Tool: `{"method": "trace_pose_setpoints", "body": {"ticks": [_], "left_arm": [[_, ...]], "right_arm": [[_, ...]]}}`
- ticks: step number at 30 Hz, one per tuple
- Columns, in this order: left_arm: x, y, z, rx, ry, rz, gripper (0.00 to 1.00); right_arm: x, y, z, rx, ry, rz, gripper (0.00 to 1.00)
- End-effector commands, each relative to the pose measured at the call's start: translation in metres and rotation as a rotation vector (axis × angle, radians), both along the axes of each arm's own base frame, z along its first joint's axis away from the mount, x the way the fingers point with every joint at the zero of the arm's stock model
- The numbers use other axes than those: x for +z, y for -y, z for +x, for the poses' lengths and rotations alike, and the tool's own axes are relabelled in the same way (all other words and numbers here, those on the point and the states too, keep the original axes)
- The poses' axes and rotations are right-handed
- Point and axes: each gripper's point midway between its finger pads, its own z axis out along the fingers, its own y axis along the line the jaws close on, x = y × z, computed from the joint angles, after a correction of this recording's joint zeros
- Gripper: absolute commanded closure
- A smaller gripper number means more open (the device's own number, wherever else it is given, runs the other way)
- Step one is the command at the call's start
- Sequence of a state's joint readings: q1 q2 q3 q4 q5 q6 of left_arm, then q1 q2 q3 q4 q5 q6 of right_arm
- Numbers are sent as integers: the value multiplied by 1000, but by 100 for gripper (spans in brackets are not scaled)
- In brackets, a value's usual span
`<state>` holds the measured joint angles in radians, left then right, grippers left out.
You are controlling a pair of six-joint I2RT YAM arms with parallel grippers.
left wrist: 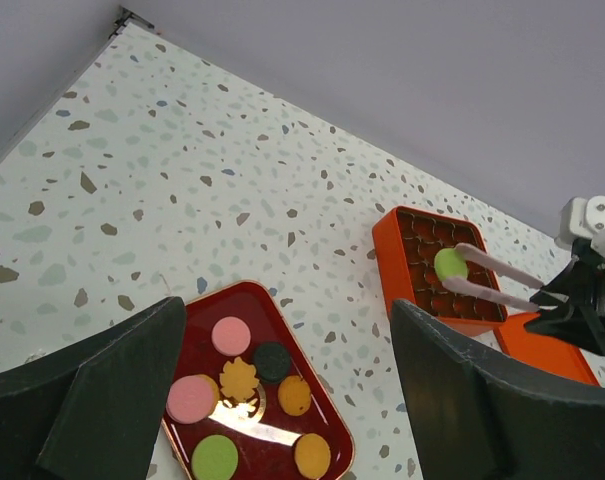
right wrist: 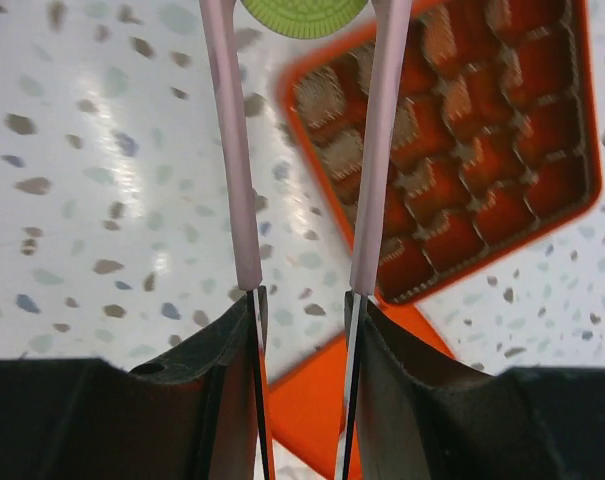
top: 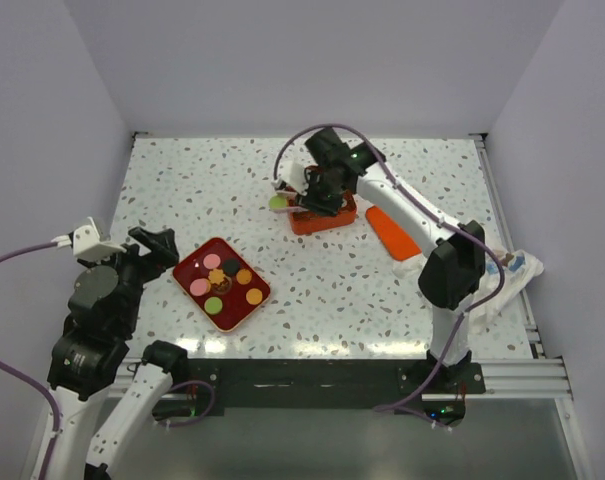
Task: Pack the cookies
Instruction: Place the fake cookies in the packing box.
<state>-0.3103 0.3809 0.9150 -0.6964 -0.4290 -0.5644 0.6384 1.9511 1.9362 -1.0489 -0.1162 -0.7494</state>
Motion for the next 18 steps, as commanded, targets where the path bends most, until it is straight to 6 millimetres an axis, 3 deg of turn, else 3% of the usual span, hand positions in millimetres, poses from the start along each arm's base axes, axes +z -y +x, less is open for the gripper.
{"method": "trace_pose_setpoints", "body": {"ticks": [1,5,10,18], "left_arm": [[6,11,14,-39,34,-12,12],[0,19,21,-66,27,-15,12],[-3,22,25,-75,21,-18,12],[-7,21,21,-67,25,-45,12]], "right_arm": [[13,43,42,-52,92,-82,85],[3,68,69,-81,99,-141,85],[-6,75,87,-32,124,-223,84],[-18,75,77,-5,32,-255,83]]}}
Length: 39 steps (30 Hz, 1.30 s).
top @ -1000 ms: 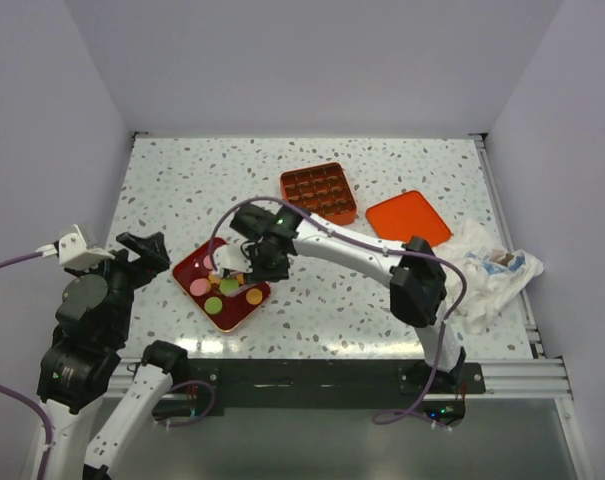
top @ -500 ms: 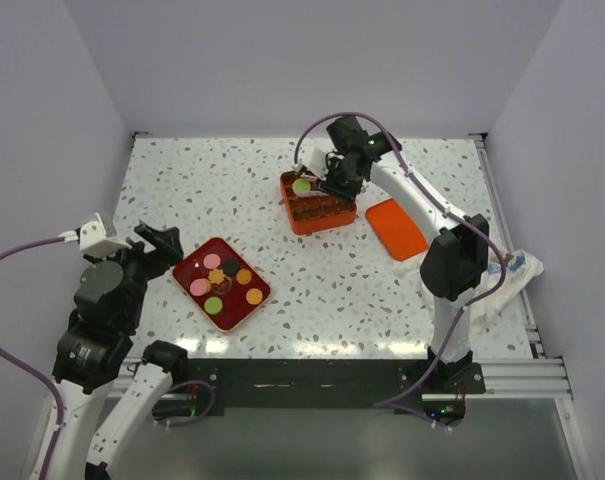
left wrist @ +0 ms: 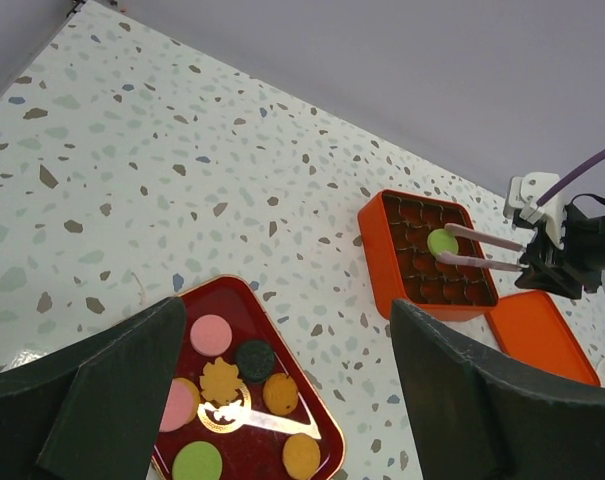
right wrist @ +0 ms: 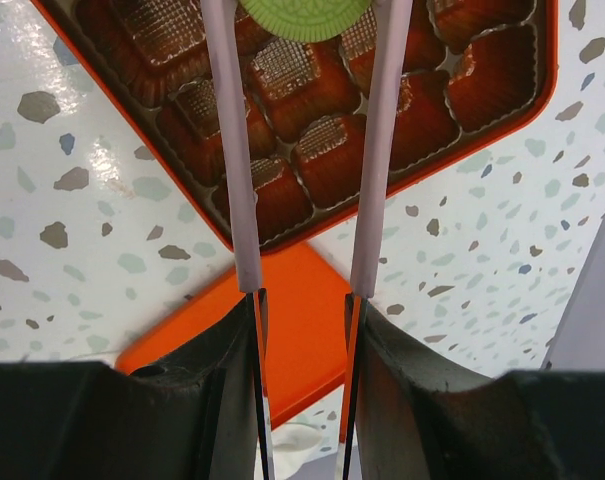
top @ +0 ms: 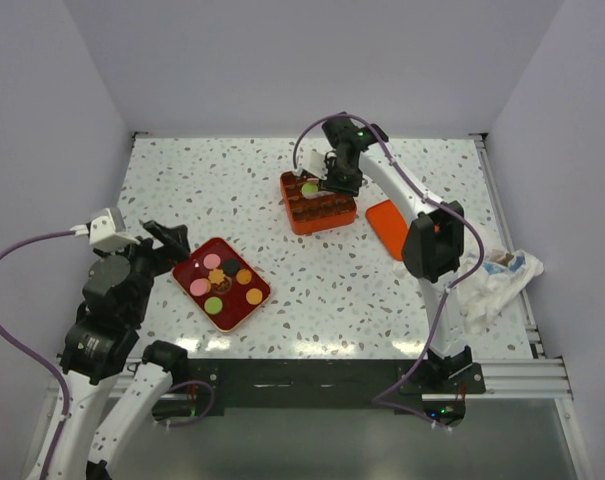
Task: Pack the cookies
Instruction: Place the fake cookies in the packing box.
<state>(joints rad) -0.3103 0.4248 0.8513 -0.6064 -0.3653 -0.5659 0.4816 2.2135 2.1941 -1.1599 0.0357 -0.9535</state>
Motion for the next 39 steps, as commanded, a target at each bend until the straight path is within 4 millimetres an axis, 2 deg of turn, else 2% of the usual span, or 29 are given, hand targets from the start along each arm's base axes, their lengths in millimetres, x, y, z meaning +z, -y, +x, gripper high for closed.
{"method": "trace_pose_setpoints", "body": {"ticks": [1,8,12,15,19,39], "left_arm": [[7,3,1,-3,46,-44,12],[4,3,1,0,42,-51,12],[4,5,4,-9,40,-52,12],[7,6,5,-14,44,-51,12],[7,6,4,-14,47,-52,12],[8,8,5,-21,51,-53,12]], "right_arm": [[19,3,-10,22,-13,-7,83],[12,10,-28,-20,-93,-4,83],[10,9,-25,-42,-96,1,82],[13,1,-26,-62,-118,46,82],[3,0,-27,-87,-150,46,81],[-13,7,-26,-130,-170,14,76]]}}
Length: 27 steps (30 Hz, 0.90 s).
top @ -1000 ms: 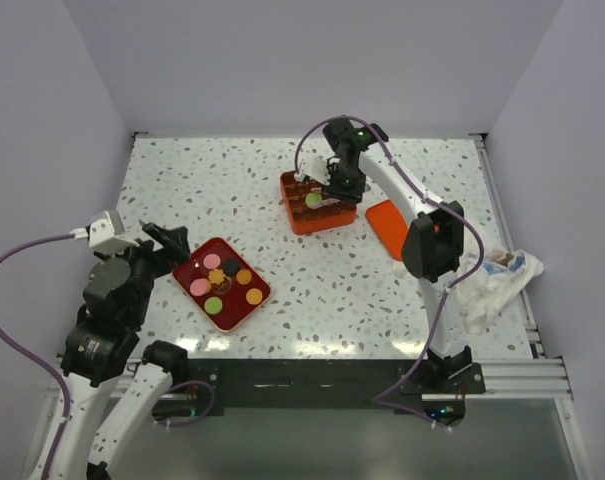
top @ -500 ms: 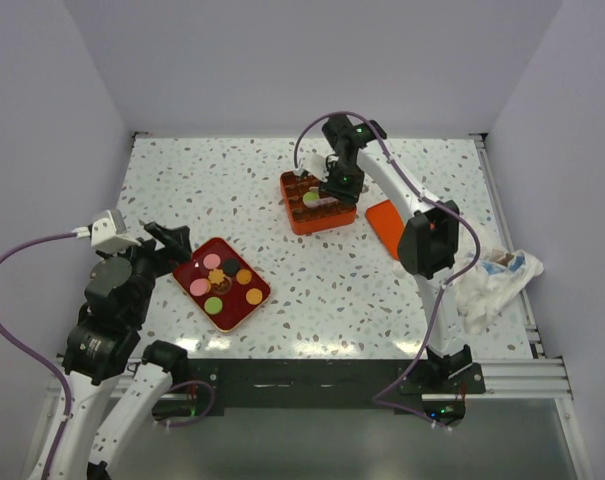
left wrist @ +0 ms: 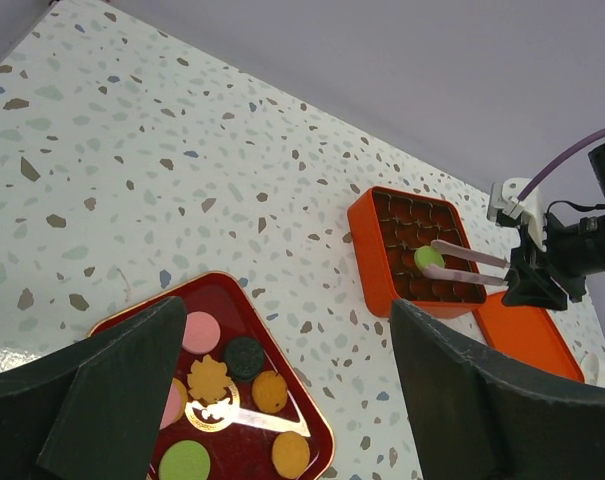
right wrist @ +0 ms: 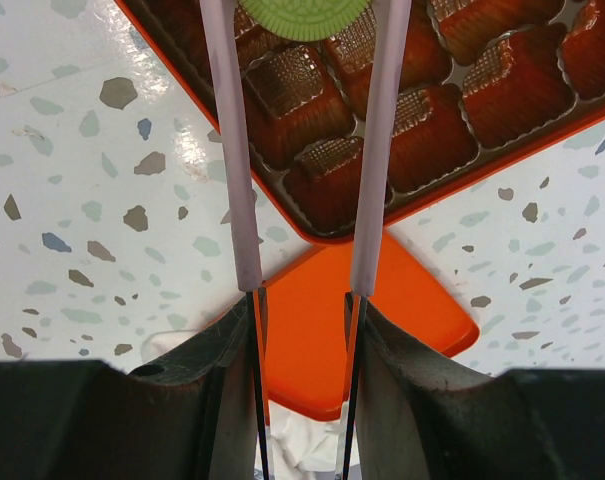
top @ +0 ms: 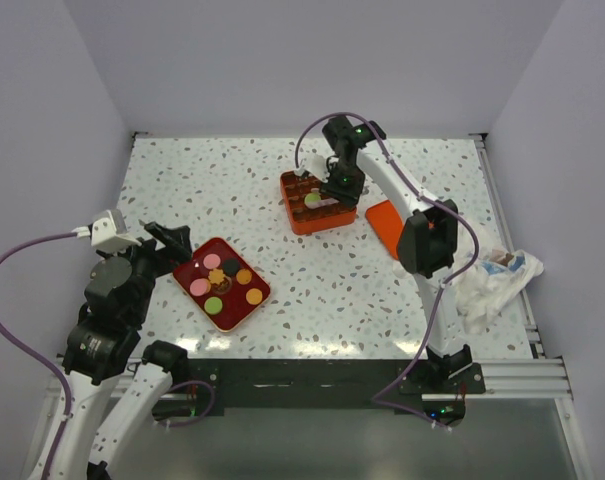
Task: Pack the cookies
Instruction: Place the fake cookies in the packing box.
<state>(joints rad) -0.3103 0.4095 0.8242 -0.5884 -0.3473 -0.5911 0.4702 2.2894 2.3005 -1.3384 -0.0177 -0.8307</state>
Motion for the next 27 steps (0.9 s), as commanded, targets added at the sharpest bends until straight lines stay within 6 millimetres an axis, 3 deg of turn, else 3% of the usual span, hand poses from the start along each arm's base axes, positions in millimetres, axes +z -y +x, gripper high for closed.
{"method": "trace_pose_setpoints", "body": {"ticks": [1,27], "left_arm": [[13,3,4,-7,44,-23,12],[10,3,3,-7,42,-27,12]], "right_arm": [[2,2,0,-17,-1,2,76],[-6,8,6,-38,-3,-11,68]]}}
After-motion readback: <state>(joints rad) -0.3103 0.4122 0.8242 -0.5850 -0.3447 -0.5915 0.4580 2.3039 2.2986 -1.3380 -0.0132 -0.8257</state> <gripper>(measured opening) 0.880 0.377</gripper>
